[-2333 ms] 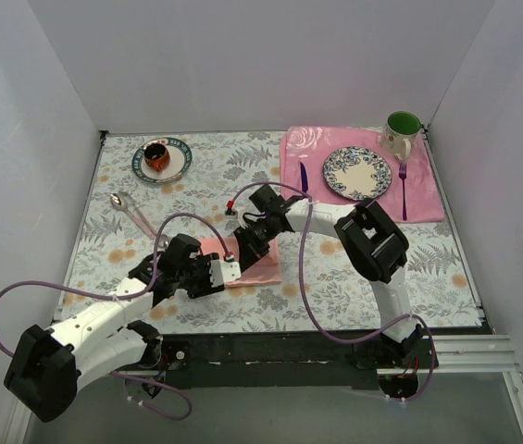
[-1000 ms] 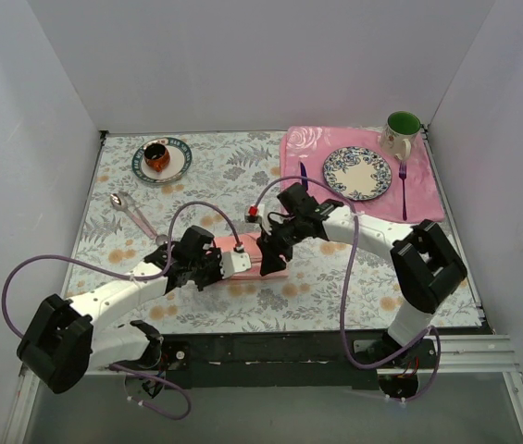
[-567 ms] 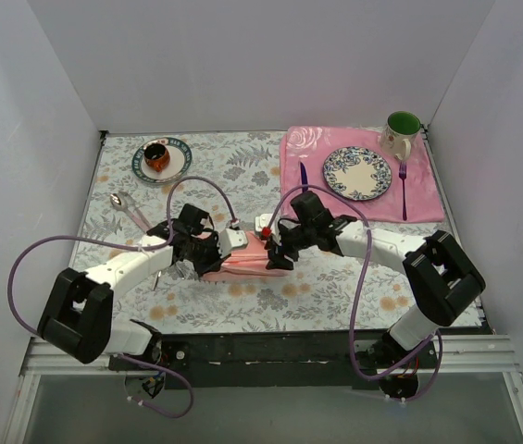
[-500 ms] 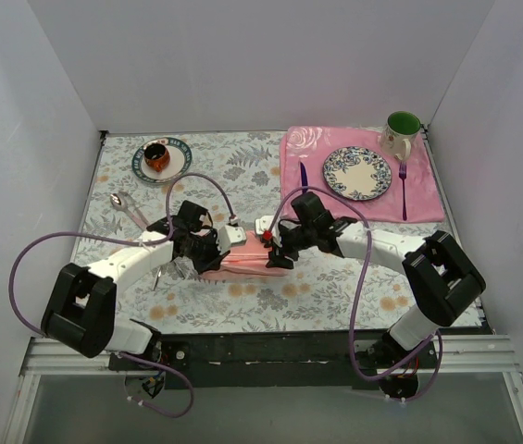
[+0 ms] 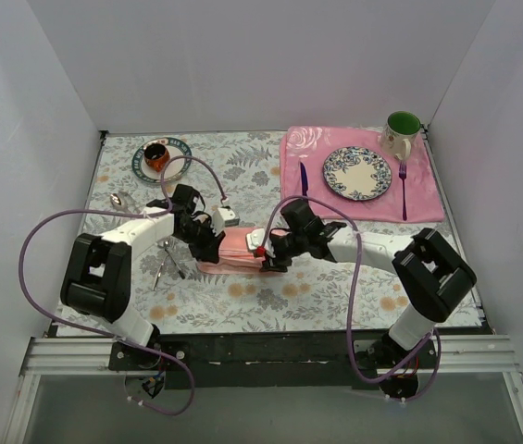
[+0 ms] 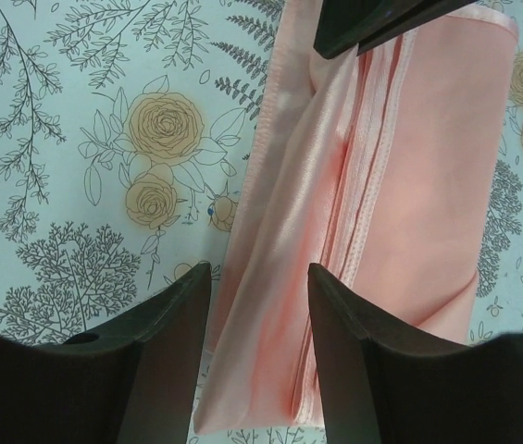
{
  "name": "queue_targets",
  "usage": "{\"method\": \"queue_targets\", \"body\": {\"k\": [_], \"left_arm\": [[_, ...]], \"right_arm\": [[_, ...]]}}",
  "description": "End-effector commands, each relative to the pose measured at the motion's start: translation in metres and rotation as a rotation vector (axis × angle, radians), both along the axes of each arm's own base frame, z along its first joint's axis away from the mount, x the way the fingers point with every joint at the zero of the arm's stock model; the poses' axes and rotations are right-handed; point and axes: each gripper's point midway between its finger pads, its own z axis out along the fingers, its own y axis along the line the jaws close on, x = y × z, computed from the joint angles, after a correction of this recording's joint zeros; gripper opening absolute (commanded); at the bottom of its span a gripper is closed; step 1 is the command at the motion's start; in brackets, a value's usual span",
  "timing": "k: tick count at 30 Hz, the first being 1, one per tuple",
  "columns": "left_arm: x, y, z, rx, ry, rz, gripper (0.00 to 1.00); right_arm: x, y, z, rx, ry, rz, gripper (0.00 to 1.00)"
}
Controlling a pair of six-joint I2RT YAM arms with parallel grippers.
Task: Fold the napkin into a case and place the utensils inside
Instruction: Pick up the 2/3-rectangle-folded napkin from the folded napkin.
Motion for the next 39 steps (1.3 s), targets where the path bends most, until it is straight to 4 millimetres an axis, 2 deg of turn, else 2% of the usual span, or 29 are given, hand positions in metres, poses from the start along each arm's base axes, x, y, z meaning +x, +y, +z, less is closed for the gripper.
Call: {"method": "queue_targets", "body": {"k": [1, 3, 6, 7, 9, 10, 12, 13, 15, 16, 18, 19, 21, 22, 23, 25, 26, 28, 29, 30, 31, 33, 34, 39], "left_arm": [[0.004, -0.006, 0.014, -0.068, 0.031, 0.000, 0.00], [0.004, -0.006, 0.012, -0.071, 0.045, 0.003, 0.00], [0.004, -0.006, 0.012, -0.076, 0.043, -0.004, 0.00], [0.004, -0.005, 0.012, -0.076, 0.043, -0.002, 0.00], [0.004, -0.005, 0.012, -0.088, 0.056, 0.002, 0.00], [0.004, -0.005, 0.014, -0.101, 0.059, 0.004, 0.00], [0.004, -0.005, 0.020, -0.123, 0.060, 0.013, 0.01], [0.004, -0.005, 0.021, -0.127, 0.058, 0.024, 0.05], [0.010, -0.003, 0.034, -0.155, 0.017, 0.051, 0.20], [0.013, -0.001, 0.036, -0.163, -0.008, 0.070, 0.33], [0.021, 0.009, 0.048, -0.192, -0.063, 0.116, 0.38], [0.022, 0.013, 0.062, -0.205, -0.124, 0.125, 0.42], [0.024, 0.027, 0.066, -0.193, -0.197, 0.165, 0.44], [0.022, 0.029, 0.080, -0.196, -0.284, 0.138, 0.45], [0.010, 0.032, 0.076, -0.184, -0.289, 0.116, 0.45], [-0.002, 0.035, 0.079, -0.168, -0.383, 0.023, 0.46], [-0.008, 0.035, 0.089, -0.161, -0.466, -0.019, 0.47], [-0.024, 0.040, 0.072, -0.092, -0.497, -0.069, 0.46], [-0.032, 0.034, 0.071, -0.068, -0.553, -0.158, 0.46], [-0.040, 0.034, 0.058, -0.044, -0.549, -0.190, 0.43], [-0.043, 0.033, 0.055, -0.025, -0.572, -0.226, 0.43], [-0.043, 0.023, 0.056, 0.001, -0.684, -0.287, 0.42], [-0.045, 0.021, 0.046, 0.015, -0.713, -0.309, 0.42], [-0.049, 0.012, 0.023, 0.092, -0.786, -0.409, 0.41]], "right_arm": [[0.008, 0.012, 0.001, 0.001, -0.038, 0.019, 0.54], [0.013, 0.014, -0.004, -0.020, -0.044, 0.000, 0.53], [0.022, 0.015, -0.006, -0.050, -0.023, -0.044, 0.45], [0.022, 0.016, -0.010, -0.060, -0.012, -0.053, 0.34], [0.026, 0.016, -0.015, -0.086, 0.013, -0.075, 0.22], [0.028, 0.017, -0.013, -0.097, 0.027, -0.084, 0.12], [0.028, 0.017, -0.017, -0.113, 0.055, -0.087, 0.04], [0.030, 0.018, -0.015, -0.110, 0.058, -0.090, 0.01], [0.027, 0.018, -0.017, -0.118, 0.085, -0.084, 0.01], [0.031, 0.019, -0.012, -0.109, 0.091, -0.084, 0.01], [0.026, 0.019, -0.014, -0.117, 0.146, -0.075, 0.01], [0.027, 0.018, -0.014, -0.121, 0.168, -0.075, 0.01], [0.025, 0.019, -0.013, -0.134, 0.218, -0.066, 0.01], [0.026, 0.019, -0.012, -0.137, 0.229, -0.063, 0.01], [0.029, 0.023, -0.008, -0.131, 0.231, -0.061, 0.01], [0.025, 0.021, -0.012, -0.152, 0.279, -0.054, 0.01], [0.025, 0.021, -0.012, -0.154, 0.291, -0.052, 0.01], [0.026, 0.022, -0.013, -0.157, 0.324, -0.054, 0.01], [0.026, 0.022, -0.013, -0.156, 0.337, -0.057, 0.01], [0.028, 0.025, -0.013, -0.150, 0.352, -0.053, 0.01], [0.029, 0.023, -0.012, -0.157, 0.372, -0.061, 0.01], [0.027, 0.023, -0.016, -0.164, 0.410, -0.059, 0.01], [0.030, 0.023, -0.013, -0.163, 0.420, -0.064, 0.01], [0.031, 0.023, -0.014, -0.159, 0.496, -0.062, 0.01]]}}
